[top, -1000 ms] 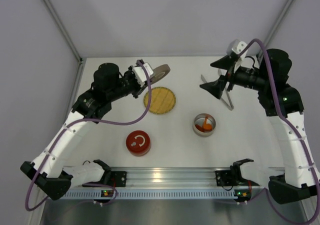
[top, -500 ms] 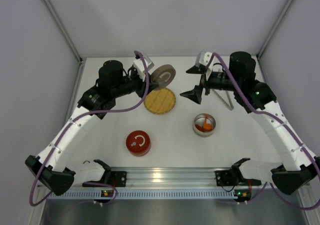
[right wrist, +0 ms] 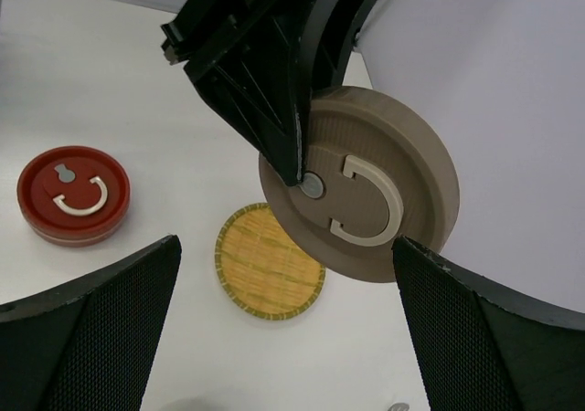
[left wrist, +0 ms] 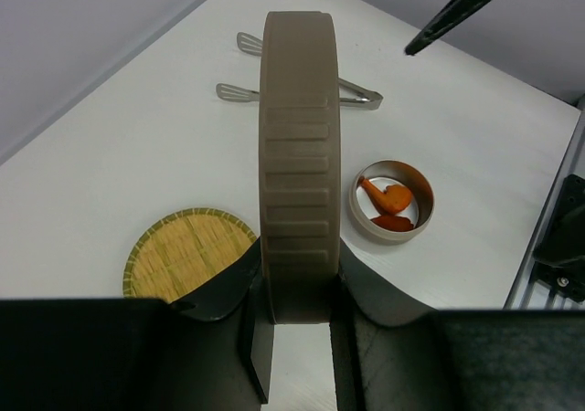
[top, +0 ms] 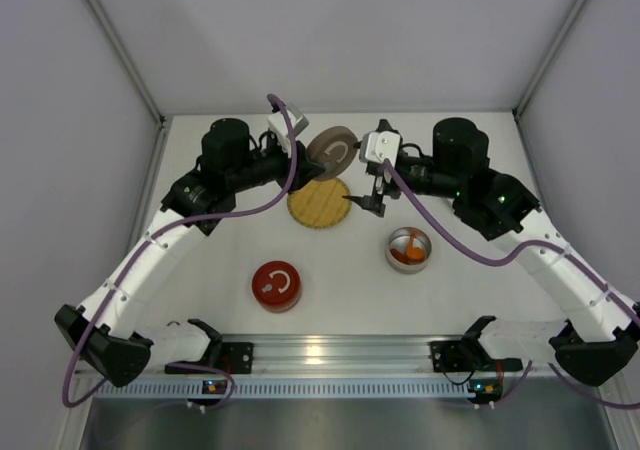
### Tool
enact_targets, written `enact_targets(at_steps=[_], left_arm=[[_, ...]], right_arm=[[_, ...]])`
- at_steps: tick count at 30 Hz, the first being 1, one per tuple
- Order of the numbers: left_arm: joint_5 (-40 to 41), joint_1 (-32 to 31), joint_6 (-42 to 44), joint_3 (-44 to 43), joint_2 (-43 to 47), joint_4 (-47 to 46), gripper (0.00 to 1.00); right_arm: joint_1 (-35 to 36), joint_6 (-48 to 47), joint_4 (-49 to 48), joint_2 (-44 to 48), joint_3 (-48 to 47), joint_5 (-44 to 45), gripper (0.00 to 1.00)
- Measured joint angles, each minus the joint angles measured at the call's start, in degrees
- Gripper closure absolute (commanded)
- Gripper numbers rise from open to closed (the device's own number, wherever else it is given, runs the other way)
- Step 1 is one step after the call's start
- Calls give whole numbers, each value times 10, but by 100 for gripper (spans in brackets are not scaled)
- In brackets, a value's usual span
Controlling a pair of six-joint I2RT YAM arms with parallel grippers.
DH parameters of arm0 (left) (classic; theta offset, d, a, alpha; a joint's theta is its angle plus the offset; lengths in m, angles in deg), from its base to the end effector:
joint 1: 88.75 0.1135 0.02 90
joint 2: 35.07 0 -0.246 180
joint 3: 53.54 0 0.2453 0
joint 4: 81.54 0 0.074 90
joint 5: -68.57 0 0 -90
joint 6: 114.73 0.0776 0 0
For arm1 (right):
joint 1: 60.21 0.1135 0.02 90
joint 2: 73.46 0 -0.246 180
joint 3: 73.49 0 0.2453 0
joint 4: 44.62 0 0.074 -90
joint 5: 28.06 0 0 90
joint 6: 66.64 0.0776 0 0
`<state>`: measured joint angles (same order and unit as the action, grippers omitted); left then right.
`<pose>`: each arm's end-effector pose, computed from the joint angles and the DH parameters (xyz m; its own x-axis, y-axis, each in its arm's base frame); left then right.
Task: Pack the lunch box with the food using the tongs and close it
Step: Pick up the box lid from the center of the board.
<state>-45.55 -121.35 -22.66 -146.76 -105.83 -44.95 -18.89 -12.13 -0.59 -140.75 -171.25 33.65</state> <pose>0.2408 -0.1916 0.4041 -0.1757 0.1515 -0.9727 0.8325 0.5503 -0.0647 0.1821 0.2091 0.4314 0.3950 -0.3334 -0.8560 -0.8574 0.2009 -0.4739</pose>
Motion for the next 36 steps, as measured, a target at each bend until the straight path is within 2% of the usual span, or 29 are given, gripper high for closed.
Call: enact_targets(at_steps=[15, 36], left_arm=[[-36, 0, -7, 0, 7, -14, 100], [-37, -5, -8, 6, 11, -21, 100]], right_arm=[[2, 47, -29, -27, 16, 60, 1], [2, 67, -50, -28, 23, 45, 1]])
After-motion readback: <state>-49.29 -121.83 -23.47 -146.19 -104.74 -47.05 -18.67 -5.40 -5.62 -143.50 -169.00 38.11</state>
